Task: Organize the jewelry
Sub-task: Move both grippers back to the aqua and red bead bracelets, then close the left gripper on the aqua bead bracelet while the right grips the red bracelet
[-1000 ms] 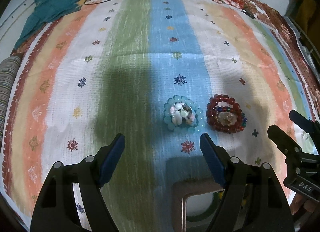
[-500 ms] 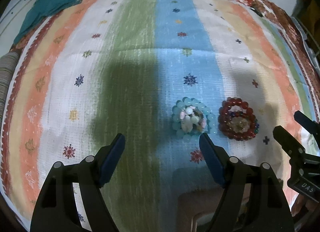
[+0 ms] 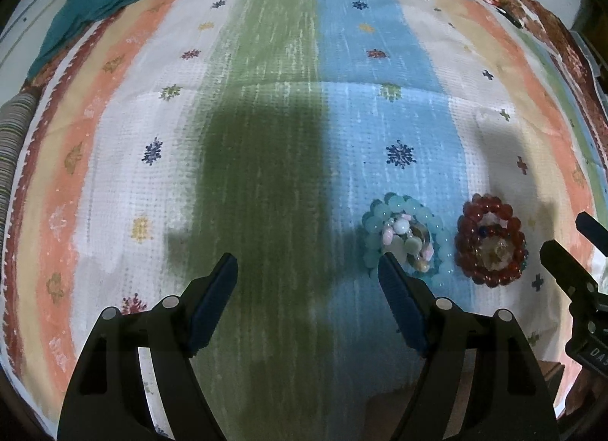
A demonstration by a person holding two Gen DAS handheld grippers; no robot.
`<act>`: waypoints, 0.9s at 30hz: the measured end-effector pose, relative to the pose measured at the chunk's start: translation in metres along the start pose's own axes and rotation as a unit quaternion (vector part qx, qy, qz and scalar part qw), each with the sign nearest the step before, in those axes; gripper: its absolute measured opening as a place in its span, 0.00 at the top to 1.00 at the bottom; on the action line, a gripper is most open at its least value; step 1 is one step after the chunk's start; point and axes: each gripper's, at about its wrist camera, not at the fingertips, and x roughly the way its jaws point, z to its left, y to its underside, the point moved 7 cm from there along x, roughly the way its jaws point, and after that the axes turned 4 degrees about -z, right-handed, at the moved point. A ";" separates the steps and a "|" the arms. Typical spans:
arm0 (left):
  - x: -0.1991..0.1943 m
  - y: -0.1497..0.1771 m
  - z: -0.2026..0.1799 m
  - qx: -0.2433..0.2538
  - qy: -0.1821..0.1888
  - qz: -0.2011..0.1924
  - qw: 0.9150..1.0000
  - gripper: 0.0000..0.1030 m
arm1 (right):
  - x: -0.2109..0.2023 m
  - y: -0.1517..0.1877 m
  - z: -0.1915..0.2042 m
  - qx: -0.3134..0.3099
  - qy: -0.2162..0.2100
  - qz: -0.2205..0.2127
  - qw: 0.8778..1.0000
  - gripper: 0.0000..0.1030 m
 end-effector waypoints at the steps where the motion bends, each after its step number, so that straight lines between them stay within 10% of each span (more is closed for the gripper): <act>1: 0.002 -0.001 -0.001 0.002 0.001 0.002 1.000 0.27 | 0.002 0.000 -0.001 0.000 0.000 0.001 1.000 0.13; 9: 0.016 -0.006 -0.012 0.028 -0.006 0.006 1.000 0.27 | 0.023 0.001 -0.002 0.003 -0.001 0.018 1.000 0.14; 12: 0.019 -0.009 -0.016 0.034 -0.003 0.004 0.999 0.30 | 0.032 0.000 -0.003 0.010 -0.007 0.025 1.000 0.31; 22: 0.025 -0.011 -0.024 0.062 -0.009 0.000 0.998 0.80 | 0.049 -0.002 0.010 0.015 -0.050 0.036 0.998 0.84; 27: 0.023 -0.009 -0.030 0.066 -0.007 0.000 0.998 0.90 | 0.047 -0.001 0.013 0.004 -0.043 0.032 0.999 0.84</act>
